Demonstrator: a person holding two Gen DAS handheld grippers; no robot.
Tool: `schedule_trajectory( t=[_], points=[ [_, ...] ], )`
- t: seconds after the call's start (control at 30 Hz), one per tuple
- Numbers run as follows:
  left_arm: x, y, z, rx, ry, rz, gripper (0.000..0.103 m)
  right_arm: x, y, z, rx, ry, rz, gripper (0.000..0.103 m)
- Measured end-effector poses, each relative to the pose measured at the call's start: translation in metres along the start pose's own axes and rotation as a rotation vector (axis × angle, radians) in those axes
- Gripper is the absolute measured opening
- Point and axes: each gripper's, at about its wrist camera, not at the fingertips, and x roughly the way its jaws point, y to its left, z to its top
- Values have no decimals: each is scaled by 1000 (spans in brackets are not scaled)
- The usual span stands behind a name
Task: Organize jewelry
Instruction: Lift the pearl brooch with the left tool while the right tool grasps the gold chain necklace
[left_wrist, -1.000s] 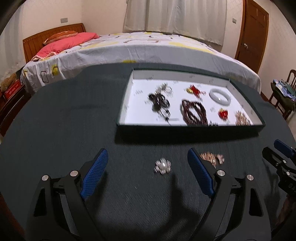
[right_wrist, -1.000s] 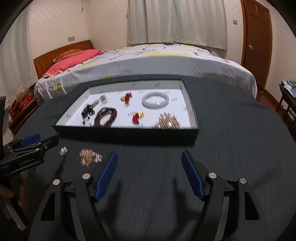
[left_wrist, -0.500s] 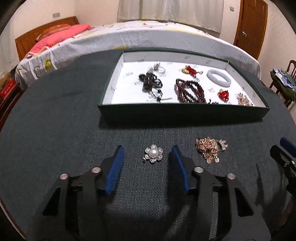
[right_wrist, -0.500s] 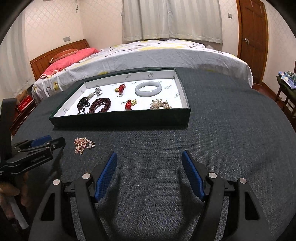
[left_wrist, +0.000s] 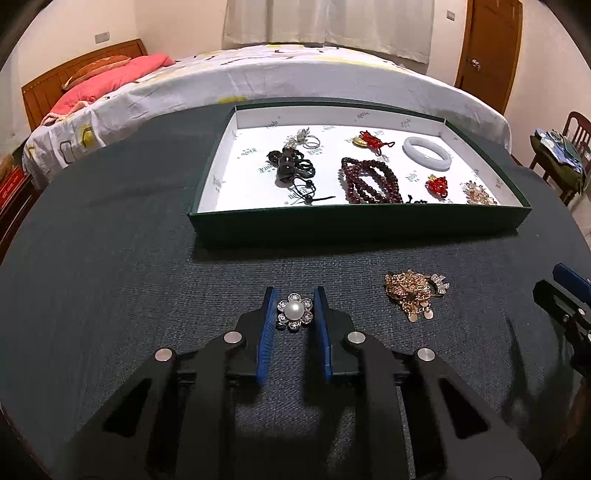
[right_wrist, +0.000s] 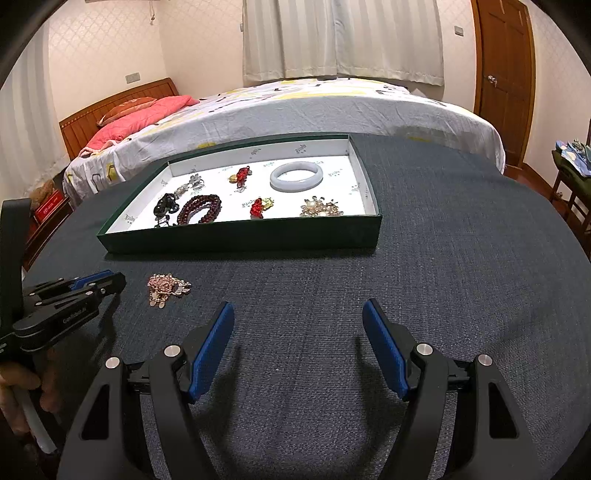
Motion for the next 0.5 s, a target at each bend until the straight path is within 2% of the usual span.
schedule_trajectory(
  t=[0.23,0.5],
  points=[
    [-18,8,0,17,-36,34,20,5,23,5,-31,4,33,70],
    [-33,41,-1,-28,-49,88,20,26,72,18,-92,30,88,70]
  ],
)
